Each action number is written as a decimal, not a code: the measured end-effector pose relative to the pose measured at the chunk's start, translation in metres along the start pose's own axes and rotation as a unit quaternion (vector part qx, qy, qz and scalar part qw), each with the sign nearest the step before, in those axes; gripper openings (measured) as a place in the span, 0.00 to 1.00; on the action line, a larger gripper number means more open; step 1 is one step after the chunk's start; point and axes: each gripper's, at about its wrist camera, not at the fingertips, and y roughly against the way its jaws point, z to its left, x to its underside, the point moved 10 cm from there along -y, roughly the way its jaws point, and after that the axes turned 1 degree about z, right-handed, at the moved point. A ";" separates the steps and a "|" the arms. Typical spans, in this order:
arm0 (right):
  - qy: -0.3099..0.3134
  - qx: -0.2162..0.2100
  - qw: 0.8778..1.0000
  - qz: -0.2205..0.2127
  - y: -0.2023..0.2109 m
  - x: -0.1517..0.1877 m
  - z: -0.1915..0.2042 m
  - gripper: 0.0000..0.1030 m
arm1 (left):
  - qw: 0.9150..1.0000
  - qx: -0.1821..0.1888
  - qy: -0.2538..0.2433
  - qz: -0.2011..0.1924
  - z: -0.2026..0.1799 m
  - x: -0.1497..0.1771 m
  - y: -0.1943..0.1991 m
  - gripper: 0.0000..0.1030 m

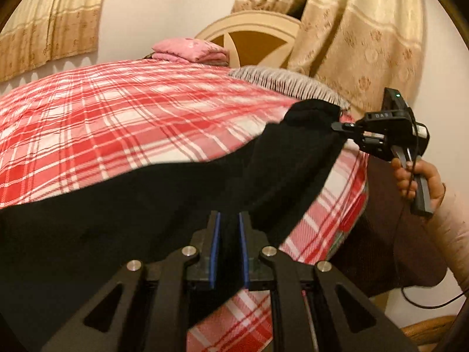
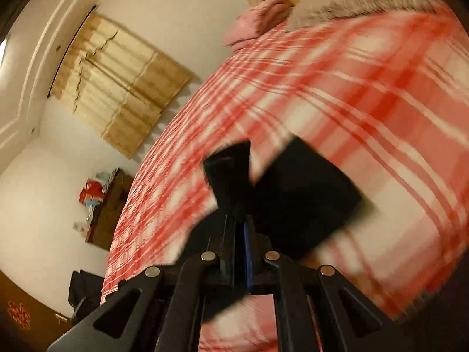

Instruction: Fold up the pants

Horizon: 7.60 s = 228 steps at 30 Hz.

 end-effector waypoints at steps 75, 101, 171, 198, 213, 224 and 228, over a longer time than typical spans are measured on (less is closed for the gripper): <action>0.406 -0.195 0.862 0.233 -0.211 0.235 0.351 0.66 | 0.901 -0.355 0.230 -0.096 0.282 0.122 0.246 0.71; 0.837 -0.222 0.479 0.146 -0.248 0.537 0.539 0.26 | 0.839 -0.402 0.344 -0.128 0.352 0.224 0.379 0.71; 0.352 -0.303 0.768 0.441 -0.278 0.347 0.403 0.87 | 0.874 -0.405 0.263 -0.052 0.339 0.173 0.281 0.73; 0.402 -0.288 0.766 0.412 -0.251 0.329 0.387 0.89 | 0.880 -0.376 0.281 -0.073 0.342 0.174 0.284 0.73; 0.377 -0.309 0.746 0.454 -0.271 0.358 0.411 0.89 | 0.879 -0.364 0.296 -0.082 0.344 0.174 0.286 0.74; 0.386 -0.288 0.812 0.330 -0.323 0.298 0.434 0.65 | 0.881 -0.373 0.284 -0.067 0.344 0.174 0.281 0.77; 0.419 -0.257 0.799 0.346 -0.331 0.304 0.416 0.66 | 0.881 -0.388 0.266 -0.059 0.342 0.172 0.275 0.80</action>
